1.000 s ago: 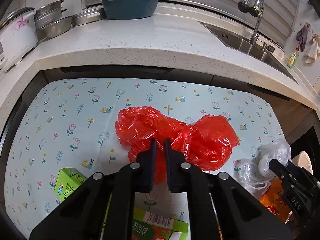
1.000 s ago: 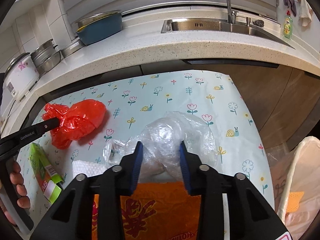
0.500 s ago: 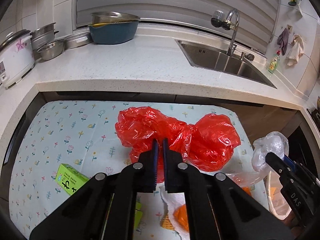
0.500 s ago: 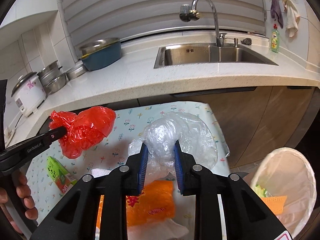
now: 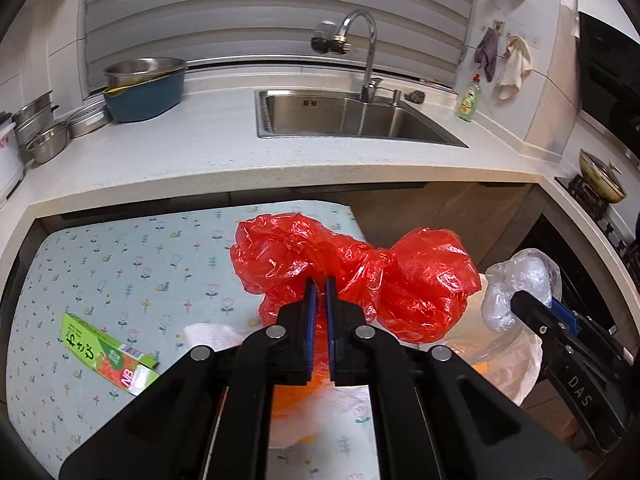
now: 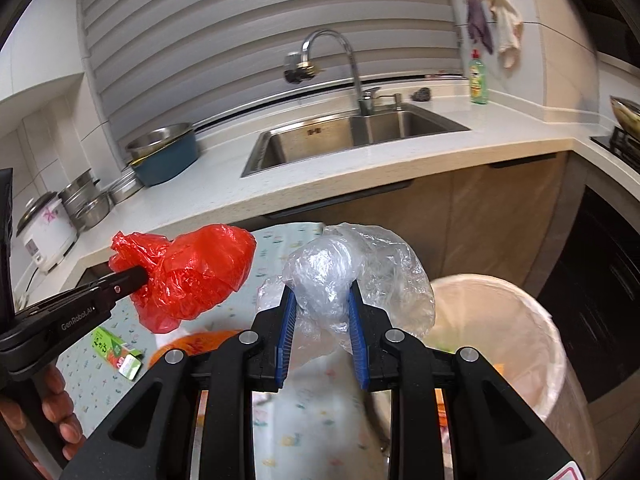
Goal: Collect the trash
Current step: 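Carry the red and clear bags over the bin and open both tools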
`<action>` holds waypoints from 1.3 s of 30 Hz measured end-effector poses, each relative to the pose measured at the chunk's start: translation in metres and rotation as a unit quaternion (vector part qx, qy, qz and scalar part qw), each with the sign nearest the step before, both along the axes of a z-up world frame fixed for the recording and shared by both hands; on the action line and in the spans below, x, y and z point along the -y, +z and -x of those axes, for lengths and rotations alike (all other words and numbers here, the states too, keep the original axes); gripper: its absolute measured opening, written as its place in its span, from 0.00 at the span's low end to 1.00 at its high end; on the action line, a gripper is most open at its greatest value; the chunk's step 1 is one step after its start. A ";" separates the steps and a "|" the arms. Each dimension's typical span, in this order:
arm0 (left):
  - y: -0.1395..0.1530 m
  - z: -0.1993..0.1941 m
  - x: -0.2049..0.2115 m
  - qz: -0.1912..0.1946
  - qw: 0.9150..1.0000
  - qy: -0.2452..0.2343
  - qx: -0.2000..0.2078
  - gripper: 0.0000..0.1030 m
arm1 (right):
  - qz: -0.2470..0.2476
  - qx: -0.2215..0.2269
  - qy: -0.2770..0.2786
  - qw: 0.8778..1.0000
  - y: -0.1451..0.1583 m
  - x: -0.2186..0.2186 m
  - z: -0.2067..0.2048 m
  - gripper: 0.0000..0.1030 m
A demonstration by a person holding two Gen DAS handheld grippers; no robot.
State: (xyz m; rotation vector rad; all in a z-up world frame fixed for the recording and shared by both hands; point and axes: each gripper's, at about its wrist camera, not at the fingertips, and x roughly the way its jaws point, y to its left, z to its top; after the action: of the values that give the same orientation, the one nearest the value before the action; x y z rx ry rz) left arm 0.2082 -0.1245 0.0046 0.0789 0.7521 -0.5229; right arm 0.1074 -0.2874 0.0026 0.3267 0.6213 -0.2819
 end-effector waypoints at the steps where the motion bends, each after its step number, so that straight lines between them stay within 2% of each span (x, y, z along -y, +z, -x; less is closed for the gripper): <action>1: 0.000 0.007 0.009 0.000 1.000 -0.009 -0.001 0.04 | -0.001 0.000 -0.008 1.000 0.000 0.008 0.009 0.23; 12: -0.010 0.060 0.087 -0.011 0.997 -0.076 -0.012 0.04 | -0.009 -0.003 -0.083 0.996 -0.007 0.072 0.089 0.23; 26: -0.032 0.091 0.150 -0.033 0.991 -0.128 -0.031 0.05 | -0.012 -0.011 -0.120 0.993 -0.019 0.103 0.129 0.23; 29: -0.035 0.092 0.156 -0.030 0.990 -0.131 -0.034 0.10 | -0.012 -0.012 -0.123 0.992 -0.019 0.106 0.131 0.23; 32: -0.036 0.092 0.158 -0.029 0.991 -0.129 -0.030 0.21 | -0.012 -0.012 -0.124 0.992 -0.020 0.107 0.130 0.23; 36: -0.036 0.089 0.154 -0.030 0.992 -0.120 -0.026 0.29 | -0.012 -0.013 -0.121 0.993 -0.020 0.106 0.127 0.23; 39: -0.035 0.086 0.148 -0.029 0.993 -0.112 -0.024 0.29 | -0.010 -0.014 -0.116 0.993 -0.021 0.104 0.123 0.23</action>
State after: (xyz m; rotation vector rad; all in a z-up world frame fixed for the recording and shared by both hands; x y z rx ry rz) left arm 0.1226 -0.2727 -0.0307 0.2065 0.8111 -0.7194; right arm -0.0154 -0.3909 -0.0179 0.4157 0.6143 -0.5031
